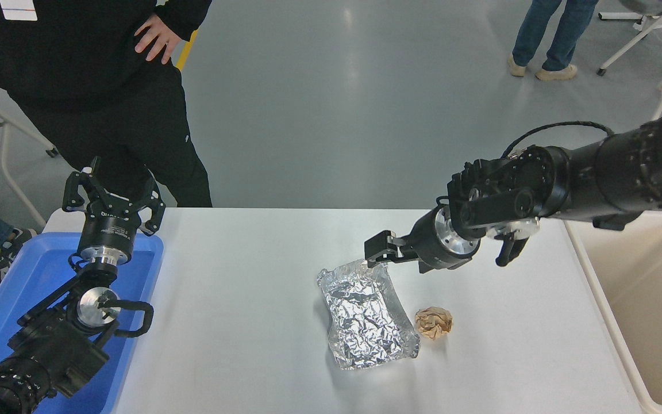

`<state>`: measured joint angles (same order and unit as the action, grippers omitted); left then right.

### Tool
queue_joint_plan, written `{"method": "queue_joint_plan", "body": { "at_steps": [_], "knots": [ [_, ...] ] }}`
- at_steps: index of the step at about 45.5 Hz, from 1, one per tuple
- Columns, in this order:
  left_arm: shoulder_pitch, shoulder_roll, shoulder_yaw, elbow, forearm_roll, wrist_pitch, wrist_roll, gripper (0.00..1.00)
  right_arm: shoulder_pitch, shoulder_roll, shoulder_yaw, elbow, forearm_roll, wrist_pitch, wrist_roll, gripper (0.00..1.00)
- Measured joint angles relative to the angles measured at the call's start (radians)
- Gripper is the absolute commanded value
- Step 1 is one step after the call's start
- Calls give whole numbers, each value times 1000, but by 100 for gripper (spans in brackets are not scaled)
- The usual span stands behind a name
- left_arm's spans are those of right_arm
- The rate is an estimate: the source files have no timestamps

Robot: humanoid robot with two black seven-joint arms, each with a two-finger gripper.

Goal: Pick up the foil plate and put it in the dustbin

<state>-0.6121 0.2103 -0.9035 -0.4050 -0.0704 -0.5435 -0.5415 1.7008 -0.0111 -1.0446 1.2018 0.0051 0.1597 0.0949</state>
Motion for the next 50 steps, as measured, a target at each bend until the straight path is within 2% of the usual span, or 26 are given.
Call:
{"method": "queue_joint_plan", "body": {
  "at_steps": [18, 50],
  "knots": [
    [0, 0, 0, 0, 0, 0, 0, 99, -186, 9, 3, -131, -36, -119, 2, 98],
    [0, 0, 0, 0, 0, 0, 0, 99, -367, 11, 91, -194, -124, -157, 10, 98]
  ]
}}
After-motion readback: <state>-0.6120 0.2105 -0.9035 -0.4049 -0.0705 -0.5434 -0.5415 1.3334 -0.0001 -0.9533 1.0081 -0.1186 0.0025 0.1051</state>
